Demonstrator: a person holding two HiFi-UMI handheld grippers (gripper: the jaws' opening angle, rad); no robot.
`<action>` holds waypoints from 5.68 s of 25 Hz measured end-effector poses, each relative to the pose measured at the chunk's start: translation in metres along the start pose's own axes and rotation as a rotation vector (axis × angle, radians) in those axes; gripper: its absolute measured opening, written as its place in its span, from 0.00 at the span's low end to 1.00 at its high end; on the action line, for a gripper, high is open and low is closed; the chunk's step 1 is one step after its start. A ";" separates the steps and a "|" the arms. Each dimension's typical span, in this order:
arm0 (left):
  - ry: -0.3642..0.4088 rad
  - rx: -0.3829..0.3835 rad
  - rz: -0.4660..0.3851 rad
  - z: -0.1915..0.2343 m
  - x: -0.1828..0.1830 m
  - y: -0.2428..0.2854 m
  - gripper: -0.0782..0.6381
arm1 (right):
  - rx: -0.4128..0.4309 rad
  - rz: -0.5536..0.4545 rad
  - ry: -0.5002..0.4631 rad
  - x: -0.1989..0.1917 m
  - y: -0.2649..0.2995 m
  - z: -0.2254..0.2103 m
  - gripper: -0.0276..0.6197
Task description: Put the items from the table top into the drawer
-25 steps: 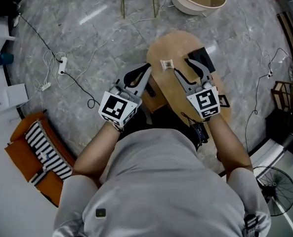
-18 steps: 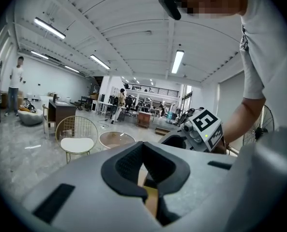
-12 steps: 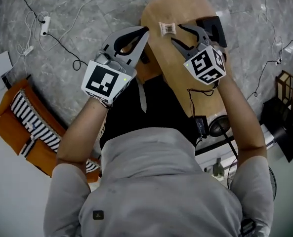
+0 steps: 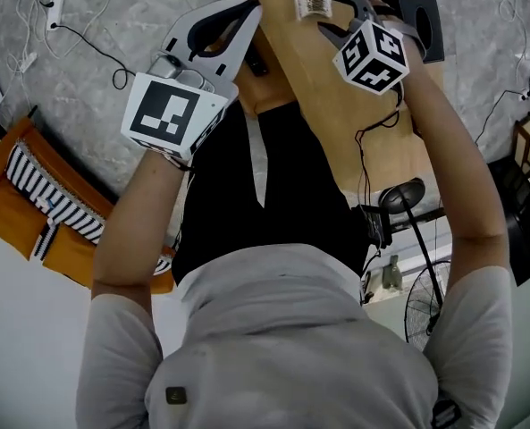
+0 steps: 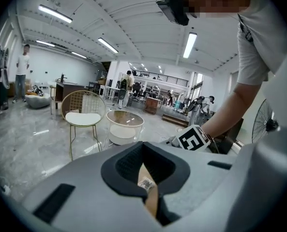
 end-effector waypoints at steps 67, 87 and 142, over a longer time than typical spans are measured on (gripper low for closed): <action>-0.198 0.105 0.077 0.044 -0.200 -0.102 0.12 | 0.046 0.011 0.595 0.056 0.193 0.150 0.35; -0.209 0.089 0.076 0.044 -0.207 -0.106 0.12 | -0.019 -0.009 0.682 0.055 0.203 0.153 0.45; 0.181 -0.044 -0.374 -0.100 0.266 -0.305 0.12 | -0.554 -0.929 0.423 0.322 -0.464 0.108 0.09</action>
Point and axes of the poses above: the fingertips, and each gripper's own axes: y forward along the fingers, z to its left, x out of its top, the point moved 2 cm from there along -y, backward along the fingers, and after that the axes turned 5 degrees about y, right-handed, at the moved point
